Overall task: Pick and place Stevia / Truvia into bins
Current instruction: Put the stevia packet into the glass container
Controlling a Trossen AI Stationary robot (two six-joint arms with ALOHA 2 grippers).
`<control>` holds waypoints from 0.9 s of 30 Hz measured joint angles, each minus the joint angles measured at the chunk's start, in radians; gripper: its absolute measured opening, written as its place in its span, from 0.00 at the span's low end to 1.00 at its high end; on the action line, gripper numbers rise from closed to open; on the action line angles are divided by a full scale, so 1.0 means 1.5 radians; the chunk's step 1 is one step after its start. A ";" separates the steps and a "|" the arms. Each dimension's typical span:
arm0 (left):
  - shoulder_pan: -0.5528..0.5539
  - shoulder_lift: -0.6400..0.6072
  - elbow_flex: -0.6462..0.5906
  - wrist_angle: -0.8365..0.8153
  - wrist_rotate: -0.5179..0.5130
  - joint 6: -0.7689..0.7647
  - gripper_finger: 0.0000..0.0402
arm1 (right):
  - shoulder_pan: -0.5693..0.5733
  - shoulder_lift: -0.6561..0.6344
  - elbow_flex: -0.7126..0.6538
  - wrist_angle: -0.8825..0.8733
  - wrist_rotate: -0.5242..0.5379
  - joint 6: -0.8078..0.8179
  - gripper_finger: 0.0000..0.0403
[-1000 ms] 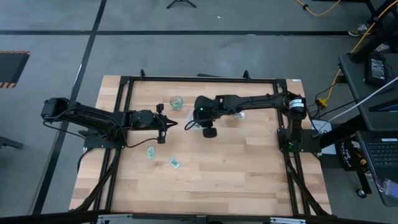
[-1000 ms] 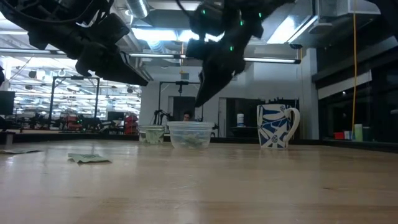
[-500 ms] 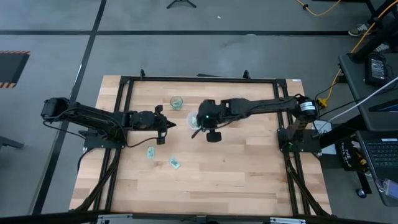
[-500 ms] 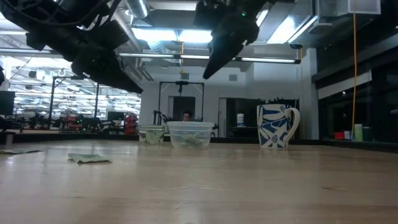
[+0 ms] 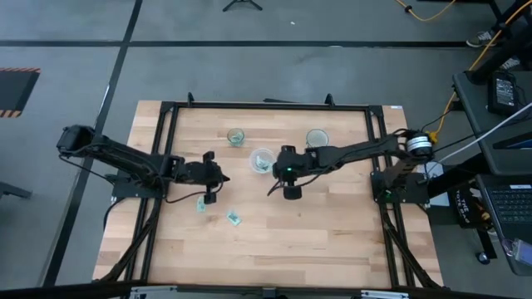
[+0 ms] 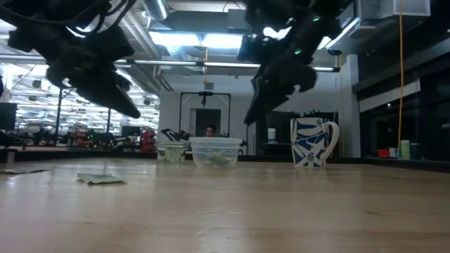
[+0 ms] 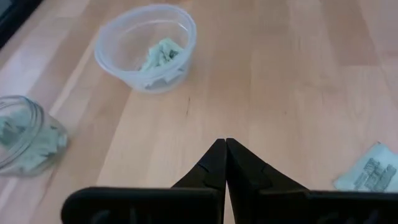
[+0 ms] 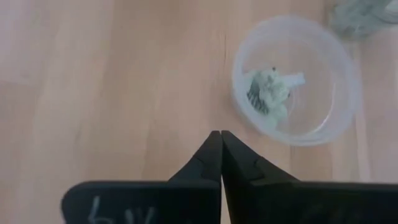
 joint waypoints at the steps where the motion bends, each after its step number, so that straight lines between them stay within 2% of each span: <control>1: -0.011 0.000 0.005 -0.013 -0.013 -0.005 0.01 | 0.000 -0.017 -0.019 0.024 0.000 0.000 0.01; 5: -0.050 0.000 0.039 -0.083 -0.066 -0.079 0.00 | 0.000 -0.099 -0.128 0.145 -0.001 -0.005 0.01; 10: -0.099 0.002 0.089 -0.215 -0.075 -0.226 0.00 | -0.003 -0.192 -0.275 0.358 -0.001 -0.044 0.01; 15: -0.150 0.024 0.166 -0.413 -0.068 -0.425 0.00 | -0.010 -0.220 -0.370 0.538 -0.003 -0.061 0.01; 19: -0.197 0.077 0.244 -0.551 -0.030 -0.568 0.00 | -0.014 -0.221 -0.399 0.567 -0.003 -0.057 0.01; 23: -0.227 0.148 0.324 -0.685 0.043 -0.703 0.00 | -0.015 -0.221 -0.401 0.567 -0.007 -0.054 0.01; 27: -0.242 0.204 0.374 -0.730 0.104 -0.830 0.00 | -0.015 -0.221 -0.401 0.568 -0.009 -0.040 0.01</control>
